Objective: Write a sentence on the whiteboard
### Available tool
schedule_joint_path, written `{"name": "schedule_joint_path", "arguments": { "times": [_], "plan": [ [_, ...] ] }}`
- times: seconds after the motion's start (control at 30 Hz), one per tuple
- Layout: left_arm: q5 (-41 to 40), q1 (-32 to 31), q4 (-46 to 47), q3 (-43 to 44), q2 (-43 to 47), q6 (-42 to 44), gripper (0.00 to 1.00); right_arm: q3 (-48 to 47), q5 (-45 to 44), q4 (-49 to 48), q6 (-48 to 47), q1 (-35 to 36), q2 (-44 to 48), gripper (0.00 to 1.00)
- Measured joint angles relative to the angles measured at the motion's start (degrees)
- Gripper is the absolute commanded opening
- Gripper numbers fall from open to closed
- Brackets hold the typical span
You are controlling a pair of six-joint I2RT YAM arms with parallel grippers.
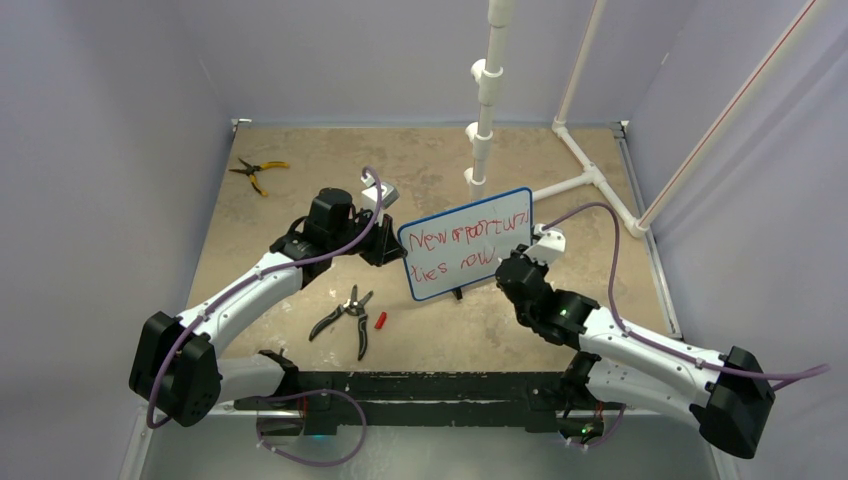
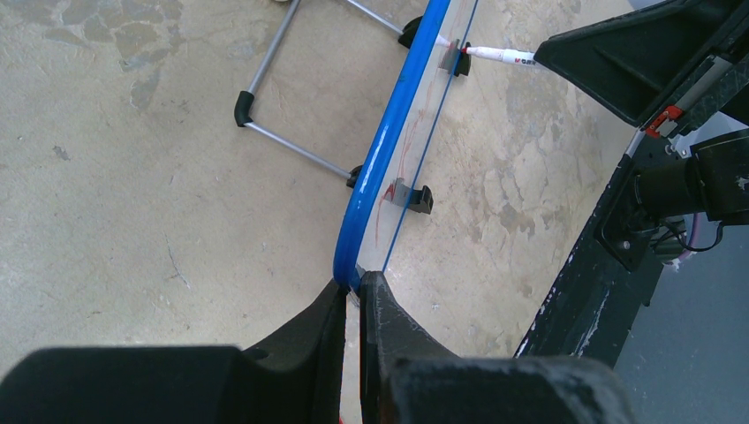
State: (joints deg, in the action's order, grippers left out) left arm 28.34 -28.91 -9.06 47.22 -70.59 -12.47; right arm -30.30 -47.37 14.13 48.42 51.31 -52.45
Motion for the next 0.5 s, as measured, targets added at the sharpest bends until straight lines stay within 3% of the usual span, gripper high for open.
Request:
{"name": "schedule_joint_path", "arguments": {
  "times": [0.5],
  "plan": [
    [0.00, 0.00, 0.00, 0.00, 0.00, 0.02, 0.00, 0.00, -0.09, -2.36, -0.02, -0.44, -0.81, 0.00]
  ]
}}
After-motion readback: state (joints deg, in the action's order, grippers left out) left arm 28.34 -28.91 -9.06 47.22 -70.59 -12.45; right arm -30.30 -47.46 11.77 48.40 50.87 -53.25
